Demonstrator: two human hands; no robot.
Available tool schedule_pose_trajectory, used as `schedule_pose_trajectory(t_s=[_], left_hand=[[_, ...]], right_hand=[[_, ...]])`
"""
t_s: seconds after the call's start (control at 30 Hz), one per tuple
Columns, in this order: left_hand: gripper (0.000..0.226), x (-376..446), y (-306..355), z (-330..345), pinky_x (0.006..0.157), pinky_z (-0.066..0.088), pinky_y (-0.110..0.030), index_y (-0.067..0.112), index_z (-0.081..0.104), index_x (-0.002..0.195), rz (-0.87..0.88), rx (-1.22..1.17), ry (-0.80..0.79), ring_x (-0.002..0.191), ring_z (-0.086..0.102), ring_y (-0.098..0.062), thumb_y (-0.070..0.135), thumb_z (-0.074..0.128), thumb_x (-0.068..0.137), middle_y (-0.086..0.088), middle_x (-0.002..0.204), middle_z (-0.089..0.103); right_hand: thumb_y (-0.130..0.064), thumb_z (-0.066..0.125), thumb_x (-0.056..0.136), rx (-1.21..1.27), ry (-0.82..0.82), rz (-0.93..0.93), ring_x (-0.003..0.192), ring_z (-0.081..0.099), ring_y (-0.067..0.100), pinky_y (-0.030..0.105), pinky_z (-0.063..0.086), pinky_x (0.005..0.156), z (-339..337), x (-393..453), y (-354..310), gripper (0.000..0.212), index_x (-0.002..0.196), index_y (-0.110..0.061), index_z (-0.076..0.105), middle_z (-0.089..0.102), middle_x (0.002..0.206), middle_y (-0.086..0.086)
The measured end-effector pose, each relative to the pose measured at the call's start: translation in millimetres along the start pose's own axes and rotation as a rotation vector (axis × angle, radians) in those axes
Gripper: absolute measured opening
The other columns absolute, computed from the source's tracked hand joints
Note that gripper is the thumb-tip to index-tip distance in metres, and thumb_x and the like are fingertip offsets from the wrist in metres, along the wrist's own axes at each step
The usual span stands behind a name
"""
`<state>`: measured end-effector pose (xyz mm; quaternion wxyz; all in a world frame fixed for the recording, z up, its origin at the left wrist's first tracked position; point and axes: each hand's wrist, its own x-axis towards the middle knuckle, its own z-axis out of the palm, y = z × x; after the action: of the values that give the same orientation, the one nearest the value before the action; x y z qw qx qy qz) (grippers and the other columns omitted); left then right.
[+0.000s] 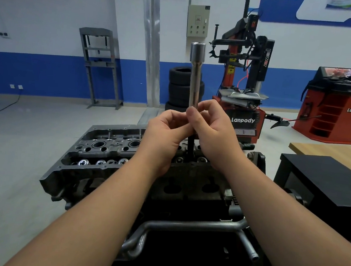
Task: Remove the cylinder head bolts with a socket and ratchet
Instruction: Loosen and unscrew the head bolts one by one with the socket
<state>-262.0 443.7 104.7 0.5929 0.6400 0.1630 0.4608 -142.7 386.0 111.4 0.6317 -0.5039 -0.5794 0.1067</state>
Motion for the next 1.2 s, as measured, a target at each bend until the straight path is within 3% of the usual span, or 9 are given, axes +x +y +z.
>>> schedule_pose_trajectory(t_s=[0.1,0.23,0.33,0.5,0.67,0.77,0.93,1.03,1.2], left_hand=[[0.036,-0.4,0.9,-1.2,0.083,0.059,-0.025,0.012,0.071,0.112,-0.006,-0.032,-0.022,0.100,0.075,-0.018,0.027,0.076,0.080,-0.005,0.104,0.079],[0.021,1.4,0.9,-4.3,0.091,0.056,-0.030,0.017,0.073,0.114,-0.041,-0.067,-0.069,0.108,0.073,-0.020,0.016,0.055,0.104,-0.005,0.111,0.078],[0.020,0.6,0.7,-3.3,0.085,0.058,-0.027,0.018,0.074,0.112,-0.019,-0.031,-0.055,0.103,0.074,-0.017,0.026,0.065,0.095,-0.004,0.107,0.079],[0.034,-0.6,1.1,-1.6,0.080,0.052,-0.028,0.019,0.075,0.103,-0.020,0.011,-0.006,0.089,0.075,-0.009,0.038,0.074,0.076,0.000,0.098,0.079],[0.013,0.4,1.4,-3.9,0.074,0.057,-0.019,0.023,0.077,0.103,-0.029,-0.039,-0.026,0.093,0.075,-0.009,0.023,0.066,0.095,0.001,0.103,0.079],[0.022,2.3,1.2,-3.9,0.077,0.057,-0.021,0.022,0.075,0.107,-0.053,-0.036,-0.018,0.097,0.075,-0.011,0.015,0.055,0.104,0.001,0.103,0.079],[0.017,2.4,2.6,-2.3,0.073,0.056,-0.017,0.021,0.075,0.106,-0.058,-0.034,0.004,0.091,0.075,-0.008,0.017,0.058,0.103,0.002,0.099,0.079],[0.010,1.4,1.4,-2.9,0.072,0.056,-0.019,0.018,0.074,0.103,-0.038,-0.008,0.007,0.086,0.074,-0.006,0.020,0.066,0.097,0.004,0.096,0.079],[0.010,1.0,1.9,-2.3,0.072,0.056,-0.017,0.020,0.073,0.104,-0.035,-0.017,0.000,0.087,0.074,-0.006,0.021,0.066,0.097,0.005,0.096,0.079]], right_hand=[[-0.039,0.055,0.101,-0.016,0.017,-0.009,0.089,0.069,0.013,0.042,0.060,0.083,0.2,0.6,1.0,0.017,0.099,-0.025,0.064,0.071,0.091,-0.003],[-0.037,0.050,0.102,-0.005,0.049,0.000,0.090,0.067,0.011,0.037,0.058,0.083,-0.2,1.3,1.5,0.020,0.100,-0.028,0.068,0.070,0.090,-0.007],[-0.037,0.052,0.102,0.017,0.014,-0.014,0.092,0.069,0.008,0.028,0.057,0.080,0.1,-0.3,-0.1,0.016,0.104,-0.031,0.067,0.072,0.094,-0.008],[-0.038,0.061,0.098,0.008,0.001,-0.023,0.086,0.071,0.012,0.027,0.059,0.075,-0.4,-0.4,-1.1,0.017,0.106,-0.024,0.055,0.070,0.092,0.001],[-0.035,0.056,0.101,0.026,0.035,0.004,0.088,0.069,0.015,0.034,0.059,0.080,-1.2,1.1,1.9,0.015,0.103,-0.022,0.062,0.070,0.091,-0.001],[-0.037,0.051,0.101,0.026,0.039,0.016,0.094,0.068,0.012,0.036,0.059,0.085,-1.0,2.4,3.3,0.019,0.106,-0.027,0.067,0.072,0.096,-0.003],[-0.039,0.049,0.099,0.067,0.002,0.003,0.097,0.068,0.010,0.031,0.058,0.085,0.6,1.4,2.5,0.019,0.101,-0.038,0.068,0.072,0.099,-0.005],[-0.040,0.053,0.098,0.085,0.009,0.012,0.095,0.069,0.010,0.031,0.057,0.084,1.4,2.2,3.8,0.016,0.109,-0.030,0.061,0.073,0.096,-0.008],[-0.040,0.054,0.098,0.034,0.031,0.003,0.087,0.068,0.010,0.032,0.058,0.080,0.1,1.9,3.7,0.016,0.101,-0.026,0.061,0.070,0.089,-0.007]])
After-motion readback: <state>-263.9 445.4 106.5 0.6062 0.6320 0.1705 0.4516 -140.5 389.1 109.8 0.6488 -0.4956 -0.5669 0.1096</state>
